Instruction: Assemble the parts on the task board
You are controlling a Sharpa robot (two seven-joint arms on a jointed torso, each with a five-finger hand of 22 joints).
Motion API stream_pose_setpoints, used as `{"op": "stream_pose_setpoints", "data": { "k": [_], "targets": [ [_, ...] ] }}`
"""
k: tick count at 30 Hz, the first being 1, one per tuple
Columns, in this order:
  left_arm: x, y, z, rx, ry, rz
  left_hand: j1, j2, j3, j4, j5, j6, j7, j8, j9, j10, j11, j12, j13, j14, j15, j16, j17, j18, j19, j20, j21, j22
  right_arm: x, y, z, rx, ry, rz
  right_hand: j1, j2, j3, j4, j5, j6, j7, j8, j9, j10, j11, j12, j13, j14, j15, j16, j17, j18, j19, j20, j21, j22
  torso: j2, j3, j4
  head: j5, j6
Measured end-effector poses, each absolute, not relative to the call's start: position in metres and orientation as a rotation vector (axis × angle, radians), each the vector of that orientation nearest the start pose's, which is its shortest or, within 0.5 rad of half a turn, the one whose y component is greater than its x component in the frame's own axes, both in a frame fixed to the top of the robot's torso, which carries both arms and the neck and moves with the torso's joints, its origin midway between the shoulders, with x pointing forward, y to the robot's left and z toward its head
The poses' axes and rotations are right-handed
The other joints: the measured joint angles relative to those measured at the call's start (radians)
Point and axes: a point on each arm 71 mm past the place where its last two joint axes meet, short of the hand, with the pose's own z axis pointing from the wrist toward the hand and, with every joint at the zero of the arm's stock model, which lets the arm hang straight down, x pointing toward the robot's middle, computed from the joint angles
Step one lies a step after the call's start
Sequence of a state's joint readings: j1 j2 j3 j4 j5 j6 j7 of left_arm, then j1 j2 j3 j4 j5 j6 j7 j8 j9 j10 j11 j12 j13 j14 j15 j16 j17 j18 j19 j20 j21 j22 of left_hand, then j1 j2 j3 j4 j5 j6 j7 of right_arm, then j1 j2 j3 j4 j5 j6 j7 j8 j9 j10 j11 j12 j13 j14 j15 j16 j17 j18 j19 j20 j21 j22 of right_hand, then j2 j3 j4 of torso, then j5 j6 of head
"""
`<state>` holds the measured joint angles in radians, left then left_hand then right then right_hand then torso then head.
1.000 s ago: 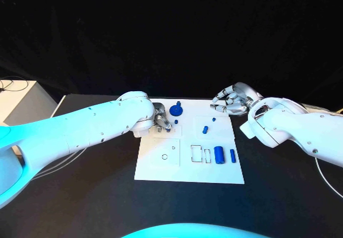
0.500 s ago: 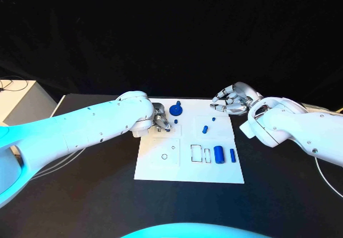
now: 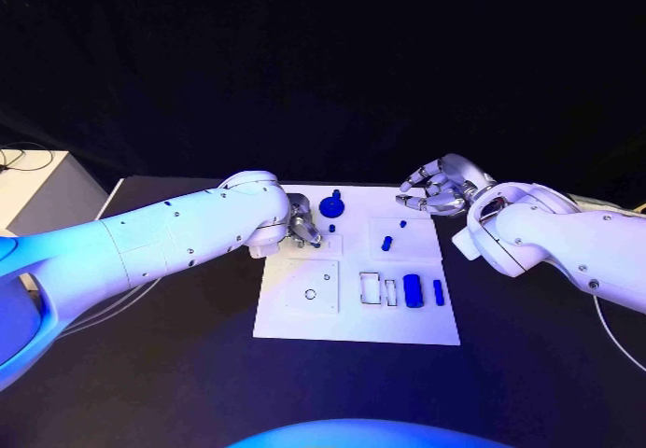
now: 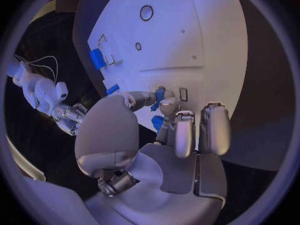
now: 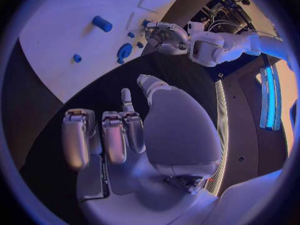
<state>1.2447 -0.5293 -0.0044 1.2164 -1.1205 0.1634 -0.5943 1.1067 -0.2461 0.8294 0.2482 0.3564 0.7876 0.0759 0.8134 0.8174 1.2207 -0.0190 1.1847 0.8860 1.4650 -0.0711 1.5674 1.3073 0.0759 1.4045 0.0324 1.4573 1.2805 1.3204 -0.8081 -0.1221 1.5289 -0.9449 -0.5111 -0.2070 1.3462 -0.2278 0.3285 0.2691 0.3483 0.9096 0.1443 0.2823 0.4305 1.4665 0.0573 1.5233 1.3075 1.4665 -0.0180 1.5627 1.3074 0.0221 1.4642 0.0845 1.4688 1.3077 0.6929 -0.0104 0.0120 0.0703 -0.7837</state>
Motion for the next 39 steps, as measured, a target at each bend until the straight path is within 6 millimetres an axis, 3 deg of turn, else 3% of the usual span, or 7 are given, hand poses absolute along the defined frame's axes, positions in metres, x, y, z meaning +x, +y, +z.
{"op": "stream_pose_setpoints", "data": {
  "k": [20,21,23,24,30,33,39],
  "targets": [
    [0.5375,0.1461,-0.2108,-0.162,2.295,-0.312,0.000,0.000,0.000,0.000,-0.002,0.001,-0.001,0.003,0.016,0.000,0.000,0.000,-0.001,0.000,0.000,0.000,0.000,0.000,0.000,0.000,0.000,0.000,0.5013,-0.2011,-0.1578,0.419,1.652,0.752,0.000,0.000,0.000,0.000,0.000,0.000,0.000,0.000,0.001,0.000,0.000,0.000,0.000,0.000,0.000,0.000,0.000,0.000,0.000,0.000,0.000,0.000,0.000,0.0013,-0.0007,-0.003,-0.005],
    [0.5375,0.1459,-0.2109,-0.161,2.296,-0.311,0.000,0.000,0.000,0.000,-0.002,0.001,-0.001,0.003,0.054,0.000,0.000,0.000,-0.001,0.000,0.000,0.000,0.000,0.000,0.000,0.000,0.000,0.000,0.5013,-0.2010,-0.1578,0.419,1.652,0.753,0.000,0.000,0.000,0.000,0.000,0.000,0.000,0.000,0.001,0.000,0.000,0.000,0.000,0.000,0.000,0.000,0.000,0.000,0.000,0.000,0.000,0.000,0.000,0.0014,-0.0007,-0.002,-0.006],
    [0.5375,0.1446,-0.2112,-0.157,2.301,-0.309,0.000,0.000,0.000,0.000,-0.003,0.001,-0.001,0.003,0.075,0.000,0.000,0.000,-0.001,0.000,0.000,0.000,0.000,0.000,0.004,-0.004,0.000,0.000,0.5012,-0.2010,-0.1578,0.419,1.652,0.753,0.000,0.000,0.000,0.000,0.000,0.000,0.000,0.000,0.001,0.000,0.000,0.000,0.000,0.000,0.000,0.000,0.000,0.000,0.000,0.000,0.000,0.000,0.000,0.0014,-0.0007,-0.002,-0.006],
    [0.5375,0.1440,-0.2115,-0.155,2.304,-0.308,0.000,0.000,0.000,0.000,-0.004,0.001,-0.001,0.003,0.108,0.000,0.000,0.000,-0.001,0.000,0.000,0.000,0.000,0.000,0.004,-0.004,0.000,0.000,0.5012,-0.2010,-0.1578,0.419,1.652,0.753,0.000,0.000,0.000,0.000,0.000,0.000,0.000,0.000,0.001,0.000,0.000,0.000,0.000,0.000,0.000,0.000,0.000,0.000,0.000,0.000,0.000,0.000,0.000,0.0014,-0.0007,-0.001,-0.006],
    [0.5390,0.1421,-0.2114,-0.147,2.315,-0.296,-0.001,-0.001,0.000,0.000,0.000,0.001,-0.001,0.003,0.110,0.003,-0.002,0.000,-0.001,0.000,0.000,0.000,0.000,0.000,0.004,-0.004,0.000,0.000,0.5010,-0.2009,-0.1577,0.418,1.652,0.753,0.000,0.000,0.000,0.000,0.000,0.000,0.000,0.000,0.001,0.000,0.000,0.000,0.000,0.000,0.000,0.000,0.000,0.000,0.000,0.000,0.000,0.000,0.000,0.0015,-0.0009,-0.001,-0.007],
    [0.5401,0.1408,-0.2115,-0.147,2.318,-0.290,-0.002,-0.002,0.000,0.000,0.000,0.007,-0.003,0.003,0.154,0.006,-0.002,0.000,-0.001,0.000,0.000,0.000,0.000,0.000,0.004,-0.004,0.000,0.000,0.5010,-0.2009,-0.1577,0.418,1.652,0.753,0.000,0.000,0.000,0.000,0.000,0.000,0.000,0.000,0.001,0.000,0.000,0.000,0.000,0.000,0.000,0.000,0.000,0.000,0.000,0.000,0.000,0.000,0.000,0.0015,-0.0012,0.000,-0.007],
    [0.5426,0.1381,-0.2116,-0.151,2.319,-0.279,-0.005,-0.005,0.000,0.000,0.000,0.020,-0.008,0.010,0.160,0.009,-0.002,0.000,0.000,0.000,0.000,0.000,0.000,0.000,0.007,0.000,0.000,0.001,0.5009,-0.2008,-0.1577,0.418,1.652,0.753,0.000,0.000,0.000,0.000,0.000,0.000,0.000,0.000,0.000,0.000,0.000,0.000,0.000,0.000,0.000,0.000,0.000,0.000,0.000,0.000,0.000,0.000,0.001,0.0012,-0.0022,-0.002,-0.005]
  ]
}}
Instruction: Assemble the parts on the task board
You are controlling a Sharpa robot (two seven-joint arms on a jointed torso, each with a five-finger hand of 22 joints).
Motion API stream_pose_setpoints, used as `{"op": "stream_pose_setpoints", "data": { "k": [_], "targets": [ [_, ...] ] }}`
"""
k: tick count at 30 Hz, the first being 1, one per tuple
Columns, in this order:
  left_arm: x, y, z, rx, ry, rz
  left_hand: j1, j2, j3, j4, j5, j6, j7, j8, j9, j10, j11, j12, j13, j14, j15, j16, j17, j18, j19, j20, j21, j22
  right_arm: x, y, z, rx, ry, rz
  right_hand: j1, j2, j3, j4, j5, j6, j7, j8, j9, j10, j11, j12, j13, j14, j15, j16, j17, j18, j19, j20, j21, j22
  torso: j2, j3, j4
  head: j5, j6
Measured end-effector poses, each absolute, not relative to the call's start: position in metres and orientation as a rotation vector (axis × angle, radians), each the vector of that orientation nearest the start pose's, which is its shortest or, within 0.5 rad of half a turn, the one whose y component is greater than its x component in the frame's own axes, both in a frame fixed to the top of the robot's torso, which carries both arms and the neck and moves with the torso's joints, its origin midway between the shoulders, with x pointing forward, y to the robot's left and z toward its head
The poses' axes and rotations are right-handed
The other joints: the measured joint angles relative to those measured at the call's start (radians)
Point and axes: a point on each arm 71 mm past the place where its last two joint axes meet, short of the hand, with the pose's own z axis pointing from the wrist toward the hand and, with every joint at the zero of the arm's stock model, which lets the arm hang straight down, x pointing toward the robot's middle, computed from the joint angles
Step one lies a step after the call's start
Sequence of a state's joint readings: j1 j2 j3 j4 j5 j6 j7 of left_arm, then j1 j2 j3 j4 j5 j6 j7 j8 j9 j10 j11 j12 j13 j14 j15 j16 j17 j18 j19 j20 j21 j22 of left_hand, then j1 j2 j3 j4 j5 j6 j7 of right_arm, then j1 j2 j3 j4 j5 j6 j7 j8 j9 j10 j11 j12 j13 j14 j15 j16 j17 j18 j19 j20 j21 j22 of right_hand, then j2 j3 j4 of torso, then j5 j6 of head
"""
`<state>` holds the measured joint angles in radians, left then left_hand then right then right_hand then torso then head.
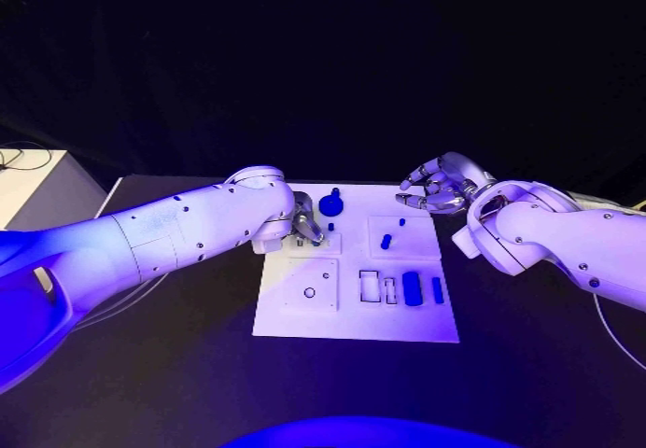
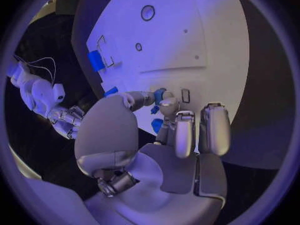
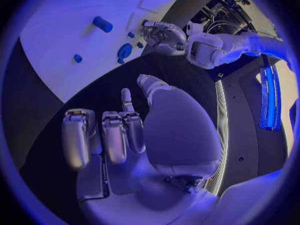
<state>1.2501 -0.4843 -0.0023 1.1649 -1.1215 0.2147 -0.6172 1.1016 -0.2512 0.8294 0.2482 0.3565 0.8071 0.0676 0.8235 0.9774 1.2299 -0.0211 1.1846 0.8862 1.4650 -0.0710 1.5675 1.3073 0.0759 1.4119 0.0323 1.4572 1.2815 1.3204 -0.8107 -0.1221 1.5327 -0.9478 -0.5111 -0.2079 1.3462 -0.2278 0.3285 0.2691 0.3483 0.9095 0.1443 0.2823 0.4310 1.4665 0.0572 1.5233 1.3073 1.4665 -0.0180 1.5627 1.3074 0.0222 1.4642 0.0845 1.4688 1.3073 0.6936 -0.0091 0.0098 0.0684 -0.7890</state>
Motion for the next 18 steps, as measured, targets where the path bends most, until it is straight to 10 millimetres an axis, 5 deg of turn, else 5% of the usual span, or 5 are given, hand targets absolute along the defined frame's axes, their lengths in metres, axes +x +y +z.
{"op": "stream_pose_setpoints", "data": {
  "k": [18],
  "targets": [
    [0.5454,0.1353,-0.2125,-0.164,2.322,-0.265,-0.015,-0.005,-0.010,-0.010,-0.004,0.015,-0.007,-0.012,0.005,0.006,0.002,0.000,-0.007,0.000,0.000,0.000,0.000,0.000,0.000,0.000,0.000,0.002,0.5007,-0.2005,-0.1576,0.416,1.652,0.753,0.000,0.000,0.000,0.000,0.000,0.000,0.000,0.000,0.000,0.000,0.000,0.000,0.001,0.000,0.000,0.000,0.000,0.000,0.000,0.000,0.000,0.001,-0.001,-0.0003,0.0019,-0.006,-0.004]
  ]
}}
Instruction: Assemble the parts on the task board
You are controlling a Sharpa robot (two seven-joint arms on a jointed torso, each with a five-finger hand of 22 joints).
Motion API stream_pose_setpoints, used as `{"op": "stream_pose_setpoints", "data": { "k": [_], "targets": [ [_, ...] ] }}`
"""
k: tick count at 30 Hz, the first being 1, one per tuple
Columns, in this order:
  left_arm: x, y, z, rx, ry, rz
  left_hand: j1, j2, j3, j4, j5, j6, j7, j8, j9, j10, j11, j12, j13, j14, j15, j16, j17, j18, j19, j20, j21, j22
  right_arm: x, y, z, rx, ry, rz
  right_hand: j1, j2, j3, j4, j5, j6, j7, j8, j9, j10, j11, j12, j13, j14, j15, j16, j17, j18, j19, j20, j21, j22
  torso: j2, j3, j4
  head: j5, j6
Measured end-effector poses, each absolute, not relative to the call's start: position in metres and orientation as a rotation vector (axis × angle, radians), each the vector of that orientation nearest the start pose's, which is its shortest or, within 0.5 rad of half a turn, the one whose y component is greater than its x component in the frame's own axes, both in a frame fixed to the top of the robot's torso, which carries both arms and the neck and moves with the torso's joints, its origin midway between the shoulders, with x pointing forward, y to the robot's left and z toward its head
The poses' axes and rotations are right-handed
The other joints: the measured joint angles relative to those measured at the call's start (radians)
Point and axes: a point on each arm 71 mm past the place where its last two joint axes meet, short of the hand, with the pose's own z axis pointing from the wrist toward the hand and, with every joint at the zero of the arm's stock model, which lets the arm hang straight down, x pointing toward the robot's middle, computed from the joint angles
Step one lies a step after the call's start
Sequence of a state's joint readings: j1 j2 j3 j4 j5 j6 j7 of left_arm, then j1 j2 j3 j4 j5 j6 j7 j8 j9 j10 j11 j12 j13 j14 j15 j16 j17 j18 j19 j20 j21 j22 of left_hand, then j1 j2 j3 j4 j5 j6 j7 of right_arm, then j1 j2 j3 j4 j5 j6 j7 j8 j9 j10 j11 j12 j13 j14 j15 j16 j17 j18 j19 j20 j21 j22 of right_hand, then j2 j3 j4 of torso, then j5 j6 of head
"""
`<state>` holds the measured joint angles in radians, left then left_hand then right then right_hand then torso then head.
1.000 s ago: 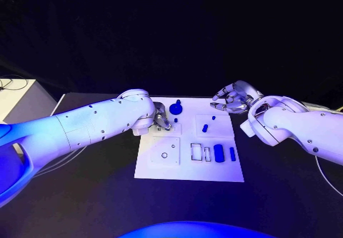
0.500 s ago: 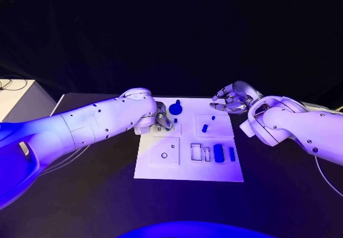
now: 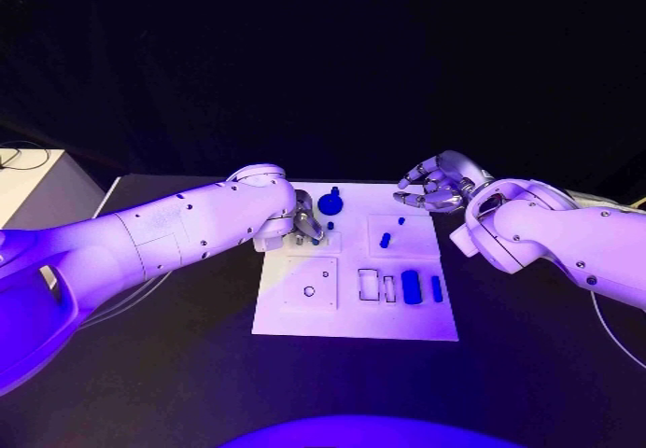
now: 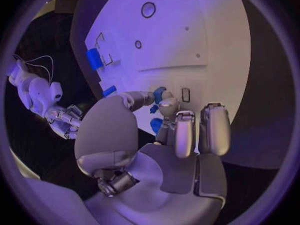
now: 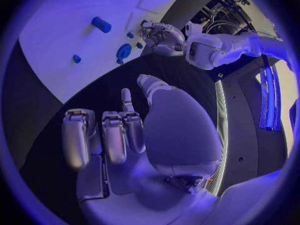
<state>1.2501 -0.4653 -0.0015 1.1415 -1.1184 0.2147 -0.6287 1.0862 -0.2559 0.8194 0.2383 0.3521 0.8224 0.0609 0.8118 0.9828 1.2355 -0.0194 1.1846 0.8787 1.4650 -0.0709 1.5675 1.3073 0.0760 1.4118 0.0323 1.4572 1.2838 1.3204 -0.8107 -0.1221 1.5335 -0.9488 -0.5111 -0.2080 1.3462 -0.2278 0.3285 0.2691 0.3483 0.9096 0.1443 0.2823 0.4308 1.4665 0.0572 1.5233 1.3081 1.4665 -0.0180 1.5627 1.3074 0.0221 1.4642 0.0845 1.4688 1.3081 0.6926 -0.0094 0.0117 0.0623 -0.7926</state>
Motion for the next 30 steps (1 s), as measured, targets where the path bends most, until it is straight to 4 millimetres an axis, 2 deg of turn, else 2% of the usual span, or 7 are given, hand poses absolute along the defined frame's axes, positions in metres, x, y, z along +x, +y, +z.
{"op": "stream_pose_setpoints", "data": {
  "k": [7,9,12,16,18,22,30],
  "targets": [
    [0.5460,0.1368,-0.2122,-0.160,2.327,-0.263,-0.028,-0.017,-0.022,-0.022,-0.007,0.009,-0.015,-0.017,-0.003,-0.003,-0.003,0.000,0.003,0.001,-0.007,0.000,0.000,0.000,0.000,0.000,0.000,-0.001,0.5005,-0.2008,-0.1575,0.416,1.651,0.753,-0.004,-0.004,0.000,0.000,0.000,0.000,0.000,0.004,0.003,0.000,0.000,0.000,0.000,0.000,0.000,0.000,0.000,0.000,0.000,0.000,-0.006,0.000,0.000,-0.0010,0.0004,-0.001,0.000],
    [0.5462,0.1374,-0.2121,-0.159,2.329,-0.263,-0.038,-0.027,0.004,-0.071,-0.015,0.012,-0.022,-0.028,-0.011,-0.007,-0.007,0.000,0.003,0.000,-0.008,0.000,0.000,0.000,0.000,0.000,0.000,-0.003,0.5004,-0.2009,-0.1575,0.416,1.651,0.753,-0.004,-0.004,0.000,0.000,0.000,0.000,0.000,0.004,0.003,0.000,0.000,0.000,0.000,0.000,0.000,0.000,0.000,0.000,0.000,0.000,-0.006,0.000,0.000,-0.0012,0.0005,-0.002,0.000],
    [0.5463,0.1378,-0.2119,-0.159,2.329,-0.262,-0.053,-0.026,-0.040,-0.094,-0.020,0.021,-0.025,-0.044,-0.018,-0.008,-0.007,0.006,0.003,0.000,-0.008,0.000,0.000,0.000,0.002,-0.002,0.000,-0.005,0.5003,-0.2008,-0.1574,0.416,1.651,0.754,-0.004,-0.004,0.000,0.000,0.000,0.000,0.000,0.004,0.003,0.000,0.000,0.000,0.000,0.000,0.000,-0.004,0.000,0.000,0.000,0.000,-0.006,0.000,0.000,-0.0012,0.0005,-0.002,0.000],
    [0.5470,0.1405,-0.2122,-0.163,2.328,-0.256,-0.037,-0.011,-0.234,-0.018,-0.021,0.028,-0.019,-0.059,-0.015,-0.023,-0.004,0.006,-0.004,0.000,-0.008,0.000,0.000,0.000,0.002,-0.002,-0.005,-0.006,0.5003,-0.2008,-0.1574,0.416,1.651,0.754,-0.004,-0.004,0.000,0.000,0.000,0.000,0.000,0.004,0.003,0.000,0.000,0.000,0.000,0.000,0.000,-0.004,0.000,0.000,0.000,0.000,-0.006,0.000,0.000,-0.0012,0.0004,-0.002,0.002],
    [0.5470,0.1409,-0.2124,-0.164,2.327,-0.255,-0.024,-0.009,-0.299,0.019,-0.021,0.026,-0.018,-0.059,-0.011,-0.024,-0.002,0.006,-0.007,0.000,-0.008,0.000,0.000,0.000,0.002,-0.002,-0.005,-0.007,0.5003,-0.2008,-0.1574,0.416,1.651,0.754,-0.004,-0.004,0.000,0.000,0.000,0.000,0.000,0.004,0.003,0.000,0.000,-0.004,0.000,0.000,0.000,-0.004,0.000,0.000,0.000,0.000,-0.011,0.000,0.000,-0.0012,0.0003,-0.002,0.002],
    [0.5470,0.1416,-0.2125,-0.165,2.324,-0.255,-0.017,-0.005,-0.341,0.045,-0.021,0.026,-0.017,-0.059,-0.008,-0.024,-0.002,0.011,-0.006,0.000,-0.008,0.000,0.000,0.000,0.002,-0.002,-0.005,-0.007,0.5002,-0.2008,-0.1574,0.416,1.651,0.754,-0.004,-0.004,0.000,0.000,0.000,0.000,0.000,0.004,0.003,0.000,0.000,-0.004,0.000,0.000,0.000,-0.004,0.000,0.000,0.000,0.000,-0.012,0.000,0.000,-0.0011,-0.0003,-0.002,0.003],
    [0.5463,0.1430,-0.2128,-0.170,2.316,-0.260,-0.017,-0.005,-0.405,0.054,-0.028,0.027,-0.018,-0.062,-0.005,-0.024,-0.002,0.015,-0.004,0.000,-0.008,0.000,0.000,0.000,0.002,-0.002,-0.005,-0.007,0.5002,-0.2011,-0.1574,0.416,1.651,0.754,-0.004,-0.004,0.000,0.000,0.000,-0.004,-0.004,0.004,0.004,0.000,0.000,-0.004,0.000,0.000,0.000,-0.004,0.000,0.000,0.000,0.000,-0.012,0.000,0.000,-0.0011,-0.0004,-0.003,0.005]
  ]
}}
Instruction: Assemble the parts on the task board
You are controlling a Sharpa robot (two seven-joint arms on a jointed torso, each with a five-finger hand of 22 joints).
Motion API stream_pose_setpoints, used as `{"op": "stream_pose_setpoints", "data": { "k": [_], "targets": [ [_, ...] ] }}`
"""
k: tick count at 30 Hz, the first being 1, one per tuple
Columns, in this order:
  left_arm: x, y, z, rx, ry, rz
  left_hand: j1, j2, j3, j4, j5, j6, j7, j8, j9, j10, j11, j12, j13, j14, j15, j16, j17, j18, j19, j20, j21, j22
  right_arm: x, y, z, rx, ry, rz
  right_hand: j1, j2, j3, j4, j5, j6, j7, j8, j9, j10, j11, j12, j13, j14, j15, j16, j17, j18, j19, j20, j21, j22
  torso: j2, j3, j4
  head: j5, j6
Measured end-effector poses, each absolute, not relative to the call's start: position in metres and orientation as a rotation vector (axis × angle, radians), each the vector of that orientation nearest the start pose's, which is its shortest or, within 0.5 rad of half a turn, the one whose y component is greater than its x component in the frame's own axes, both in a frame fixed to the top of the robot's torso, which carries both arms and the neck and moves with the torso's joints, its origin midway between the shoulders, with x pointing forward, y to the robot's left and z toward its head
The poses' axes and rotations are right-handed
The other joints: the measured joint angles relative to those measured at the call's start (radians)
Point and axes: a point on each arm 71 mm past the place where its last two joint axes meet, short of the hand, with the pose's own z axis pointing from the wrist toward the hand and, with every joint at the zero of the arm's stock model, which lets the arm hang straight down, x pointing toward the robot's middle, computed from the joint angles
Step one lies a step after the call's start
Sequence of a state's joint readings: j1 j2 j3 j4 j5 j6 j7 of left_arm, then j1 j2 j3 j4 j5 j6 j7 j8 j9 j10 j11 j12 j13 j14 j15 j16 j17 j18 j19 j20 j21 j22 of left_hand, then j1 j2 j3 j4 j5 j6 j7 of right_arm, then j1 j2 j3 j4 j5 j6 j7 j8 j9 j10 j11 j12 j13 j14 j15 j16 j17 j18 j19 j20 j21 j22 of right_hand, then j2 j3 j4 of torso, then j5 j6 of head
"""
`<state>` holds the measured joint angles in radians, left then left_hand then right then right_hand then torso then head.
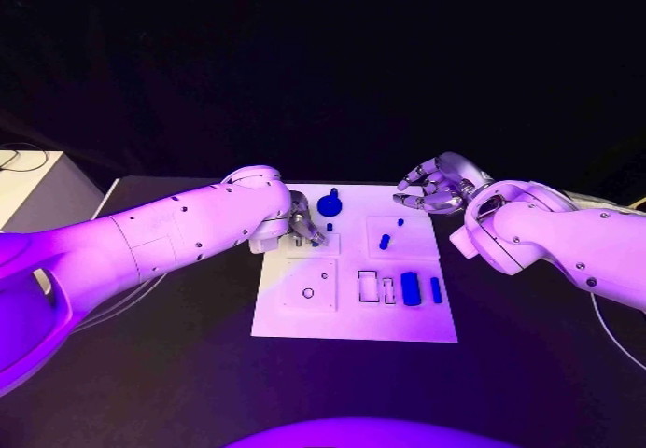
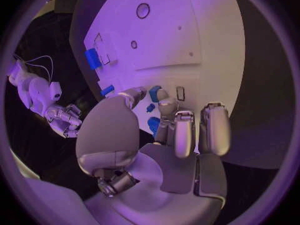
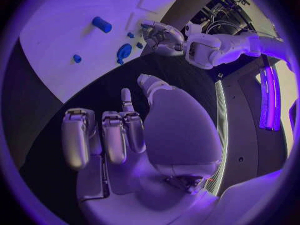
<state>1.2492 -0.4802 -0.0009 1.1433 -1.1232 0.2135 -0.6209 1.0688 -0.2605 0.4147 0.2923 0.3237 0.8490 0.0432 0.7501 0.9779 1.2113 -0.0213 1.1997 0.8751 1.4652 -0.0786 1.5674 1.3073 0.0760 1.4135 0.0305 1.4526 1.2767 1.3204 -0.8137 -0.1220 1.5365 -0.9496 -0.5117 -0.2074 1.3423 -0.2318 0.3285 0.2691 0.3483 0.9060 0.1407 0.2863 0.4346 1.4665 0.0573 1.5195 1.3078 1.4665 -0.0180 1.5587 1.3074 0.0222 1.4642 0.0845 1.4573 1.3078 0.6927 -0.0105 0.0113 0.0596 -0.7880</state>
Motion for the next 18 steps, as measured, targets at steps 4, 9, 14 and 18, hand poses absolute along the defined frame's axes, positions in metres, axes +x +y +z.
{"op": "stream_pose_setpoints", "data": {
  "k": [4,9,14,18],
  "targets": [
    [0.546,0.144,-0.213,-0.173,2.312,-0.264,-0.005,0.005,-0.022,0.000,-0.006,0.000,0.000,-0.005,0.001,0.000,0.000,0.000,0.002,0.000,0.000,0.000,0.000,0.000,0.000,0.000,0.000,0.001,0.500,-0.201,-0.157,0.416,1.650,0.753,0.000,0.000,0.000,0.000,0.000,0.000,0.000,0.000,0.000,0.000,0.000,0.000,0.000,0.000,0.000,0.000,0.000,0.000,0.000,0.000,0.000,0.000,0.000,0.0000,-0.0001,-0.001,0.001],
    [0.544,0.146,-0.213,-0.182,2.307,-0.274,0.009,0.048,-0.158,0.001,-0.097,0.000,0.000,-0.008,0.004,0.000,0.000,0.005,0.001,0.000,0.000,0.000,0.000,0.000,0.000,0.000,0.000,0.004,0.500,-0.202,-0.157,0.416,1.650,0.752,0.000,0.000,0.000,0.000,0.000,0.000,0.000,0.000,0.000,0.000,0.000,0.000,0.000,0.000,0.000,0.000,0.000,0.000,0.000,0.000,0.000,0.000,0.000,-0.0003,-0.0003,-0.002,0.004],
    [0.539,0.149,-0.214,-0.207,2.302,-0.299,0.049,0.120,-0.423,0.004,-0.264,0.003,0.003,-0.017,0.013,-0.001,0.001,0.011,-0.007,0.000,0.000,0.000,0.000,0.000,0.000,0.000,-0.002,0.004,0.501,-0.203,-0.157,0.418,1.648,0.749,-0.005,0.005,0.000,0.000,0.000,-0.003,0.003,0.000,0.000,0.000,0.000,-0.006,0.000,0.000,0.000,-0.004,0.000,0.000,0.000,0.000,-0.005,0.000,0.000,-0.0009,0.0001,-0.005,0.009],
    [0.535,0.150,-0.213,-0.257,2.300,-0.361,0.049,0.120,-0.499,0.004,-0.271,-0.036,0.021,-0.022,0.016,-0.071,0.015,-0.026,-0.078,0.001,0.010,-0.020,0.000,0.000,-0.035,0.005,-0.038,-0.058,0.502,-0.205,-0.158,0.420,1.645,0.744,-0.005,0.005,0.000,0.000,0.000,-0.003,0.003,0.000,0.000,0.000,0.000,-0.011,0.000,0.000,0.000,-0.004,0.000,0.000,0.000,0.000,-0.012,0.000,0.000,-0.0010,0.0008,-0.007,0.013]
  ]
}}
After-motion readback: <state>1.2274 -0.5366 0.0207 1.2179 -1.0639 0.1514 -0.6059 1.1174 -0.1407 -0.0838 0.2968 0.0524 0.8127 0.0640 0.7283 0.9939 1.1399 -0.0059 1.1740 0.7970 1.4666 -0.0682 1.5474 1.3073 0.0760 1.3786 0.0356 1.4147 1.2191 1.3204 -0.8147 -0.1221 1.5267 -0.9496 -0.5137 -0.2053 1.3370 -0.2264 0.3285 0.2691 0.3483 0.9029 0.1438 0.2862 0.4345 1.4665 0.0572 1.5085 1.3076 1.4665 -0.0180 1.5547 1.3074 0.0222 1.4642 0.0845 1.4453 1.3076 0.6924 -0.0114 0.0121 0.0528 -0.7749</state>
